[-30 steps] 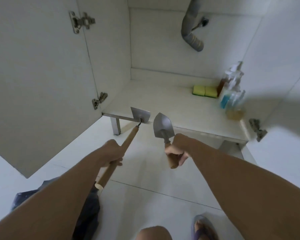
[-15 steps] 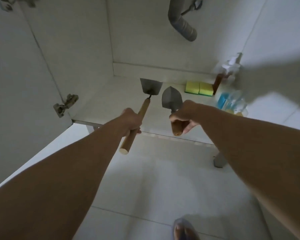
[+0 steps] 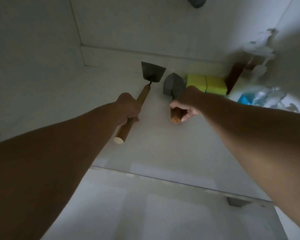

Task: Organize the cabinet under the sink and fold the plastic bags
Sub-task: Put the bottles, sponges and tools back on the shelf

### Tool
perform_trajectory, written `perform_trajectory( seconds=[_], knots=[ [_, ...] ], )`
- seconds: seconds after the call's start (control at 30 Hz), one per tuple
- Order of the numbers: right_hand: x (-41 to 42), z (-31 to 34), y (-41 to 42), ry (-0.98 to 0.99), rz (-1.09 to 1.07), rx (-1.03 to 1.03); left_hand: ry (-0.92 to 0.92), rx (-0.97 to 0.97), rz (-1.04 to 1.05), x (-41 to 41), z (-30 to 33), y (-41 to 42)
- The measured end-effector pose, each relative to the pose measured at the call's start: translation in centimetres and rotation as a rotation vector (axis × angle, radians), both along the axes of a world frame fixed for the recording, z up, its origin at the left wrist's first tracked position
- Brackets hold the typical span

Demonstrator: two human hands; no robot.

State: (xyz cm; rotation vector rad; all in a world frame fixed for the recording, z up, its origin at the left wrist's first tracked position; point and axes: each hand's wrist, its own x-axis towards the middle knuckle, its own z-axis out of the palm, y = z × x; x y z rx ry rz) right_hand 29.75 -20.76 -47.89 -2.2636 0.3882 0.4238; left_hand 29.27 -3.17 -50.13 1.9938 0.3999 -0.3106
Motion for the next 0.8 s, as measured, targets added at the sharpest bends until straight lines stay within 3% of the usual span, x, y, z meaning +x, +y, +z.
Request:
perform_trajectory(
  seconds=[0.33,0.47,0.63,0.8],
  knots=[
    [6.3,-1.9,-0.3,-0.082,-0.097,0.208,0.007,-0.084,-0.001,5.2,-2.2,-1.6],
    [6.4,-2.5,0.0,-0.090,-0.150,0.260,-0.108,0.114,-0.056,5.7,-2.7,-2.0],
    [6.1,-2.4,-0.3,-0.078,-0.185,0.335,-0.129,0.181,-0.136,5.9,-3.4,-2.0],
    [5.9,-2.3,-0.2,-0.069,-0.161,0.276,-0.179,0.235,-0.174,5.9,-3.5,-2.0]
  ],
)
